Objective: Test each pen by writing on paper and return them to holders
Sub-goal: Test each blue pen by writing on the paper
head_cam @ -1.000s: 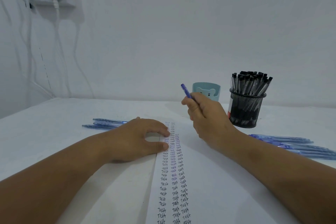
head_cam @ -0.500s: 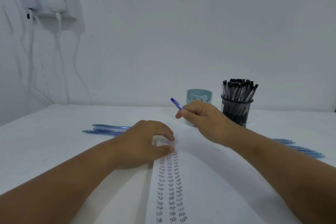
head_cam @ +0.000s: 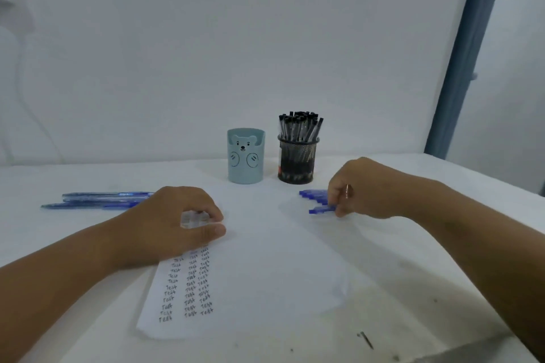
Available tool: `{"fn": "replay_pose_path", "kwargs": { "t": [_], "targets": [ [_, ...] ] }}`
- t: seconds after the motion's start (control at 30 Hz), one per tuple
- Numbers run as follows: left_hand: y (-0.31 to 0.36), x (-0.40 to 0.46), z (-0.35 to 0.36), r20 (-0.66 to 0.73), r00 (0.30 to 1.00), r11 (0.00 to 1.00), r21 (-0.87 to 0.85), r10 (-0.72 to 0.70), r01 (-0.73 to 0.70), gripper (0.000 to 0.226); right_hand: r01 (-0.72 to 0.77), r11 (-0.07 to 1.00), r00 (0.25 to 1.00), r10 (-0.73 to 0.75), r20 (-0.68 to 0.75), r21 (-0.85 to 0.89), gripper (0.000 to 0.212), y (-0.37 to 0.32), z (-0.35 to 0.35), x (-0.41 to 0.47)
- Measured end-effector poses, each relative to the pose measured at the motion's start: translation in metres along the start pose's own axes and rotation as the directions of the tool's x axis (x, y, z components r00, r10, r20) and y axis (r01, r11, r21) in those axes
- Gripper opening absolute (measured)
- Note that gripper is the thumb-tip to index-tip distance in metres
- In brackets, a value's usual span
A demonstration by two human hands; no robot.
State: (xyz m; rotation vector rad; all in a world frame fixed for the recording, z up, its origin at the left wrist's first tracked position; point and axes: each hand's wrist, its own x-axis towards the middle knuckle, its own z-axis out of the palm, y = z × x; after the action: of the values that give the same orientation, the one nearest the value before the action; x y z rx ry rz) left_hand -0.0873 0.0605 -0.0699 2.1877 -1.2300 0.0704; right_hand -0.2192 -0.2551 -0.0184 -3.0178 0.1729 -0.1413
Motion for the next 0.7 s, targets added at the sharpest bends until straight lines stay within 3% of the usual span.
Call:
{"fn": "replay_pose_path", "kwargs": {
  "t": [0.3,0.5,0.7],
  "targets": [
    [-0.001,0.001,0.005,-0.037,0.998,0.999,0.028,0.044,-0.043,0.023,-0.111,0.992,0.993,0.109,-0.033,-0.059,0.028,0.032,0.002,-0.011],
    [0.000,0.002,0.002,-0.066,0.998,1.000,-0.007,0.013,-0.013,0.018,0.044,0.999,0.999,-0.044,-0.007,-0.021,0.026,0.007,0.001,0.001],
    [-0.018,0.006,-0.012,-0.197,0.978,0.997,0.032,-0.068,0.076,0.003,0.202,0.976,0.979,-0.203,0.004,0.084,0.025,-0.055,0.016,0.038]
  ]
}}
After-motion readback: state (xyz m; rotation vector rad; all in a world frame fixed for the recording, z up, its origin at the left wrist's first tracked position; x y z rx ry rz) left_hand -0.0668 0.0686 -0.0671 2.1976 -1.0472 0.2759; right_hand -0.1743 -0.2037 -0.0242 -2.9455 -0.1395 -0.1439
